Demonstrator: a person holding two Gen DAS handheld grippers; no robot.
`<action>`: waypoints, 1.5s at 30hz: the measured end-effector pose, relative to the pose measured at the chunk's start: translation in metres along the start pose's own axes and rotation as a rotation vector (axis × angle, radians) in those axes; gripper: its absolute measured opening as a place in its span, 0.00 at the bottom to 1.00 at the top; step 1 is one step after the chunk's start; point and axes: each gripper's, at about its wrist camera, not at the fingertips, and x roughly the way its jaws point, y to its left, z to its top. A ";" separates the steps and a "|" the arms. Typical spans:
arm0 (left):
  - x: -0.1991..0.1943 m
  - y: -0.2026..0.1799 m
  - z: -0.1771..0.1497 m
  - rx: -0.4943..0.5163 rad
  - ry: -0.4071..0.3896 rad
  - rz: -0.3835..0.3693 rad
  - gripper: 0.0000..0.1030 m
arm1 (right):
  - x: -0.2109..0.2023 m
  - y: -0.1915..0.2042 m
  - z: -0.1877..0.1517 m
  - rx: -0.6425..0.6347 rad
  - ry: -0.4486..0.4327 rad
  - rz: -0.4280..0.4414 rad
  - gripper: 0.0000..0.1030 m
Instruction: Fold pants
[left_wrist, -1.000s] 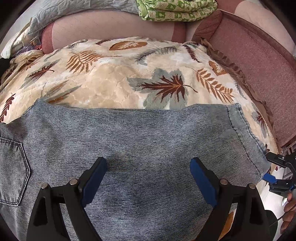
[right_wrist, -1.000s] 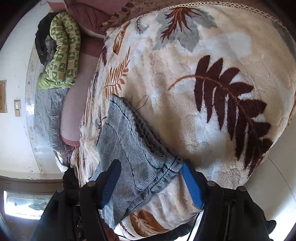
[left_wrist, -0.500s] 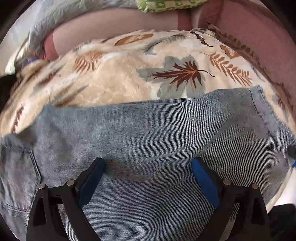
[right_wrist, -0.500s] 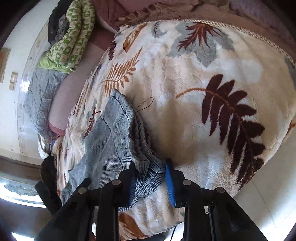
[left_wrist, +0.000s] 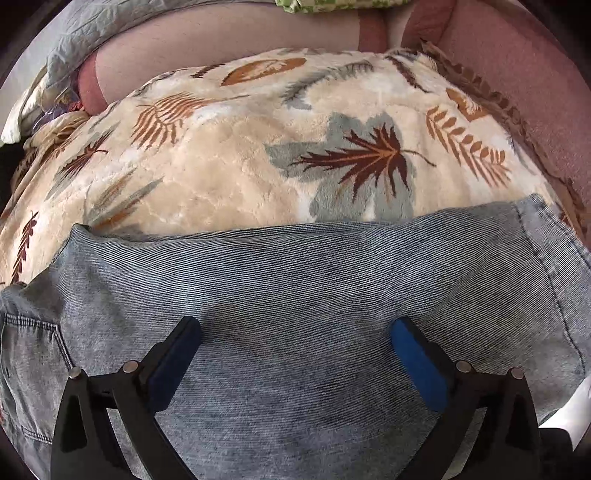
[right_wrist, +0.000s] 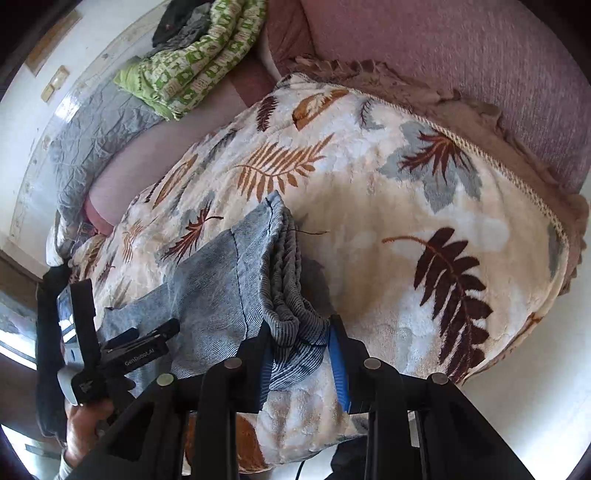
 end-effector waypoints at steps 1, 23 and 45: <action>-0.011 0.004 -0.005 -0.029 -0.038 -0.015 1.00 | -0.002 0.003 0.001 -0.015 -0.005 -0.008 0.28; -0.109 0.237 -0.103 -0.502 -0.238 -0.015 1.00 | 0.004 0.309 -0.138 -0.873 -0.037 0.150 0.28; -0.079 0.117 -0.106 -0.170 -0.103 0.008 0.97 | 0.078 0.128 -0.071 0.035 0.348 0.696 0.73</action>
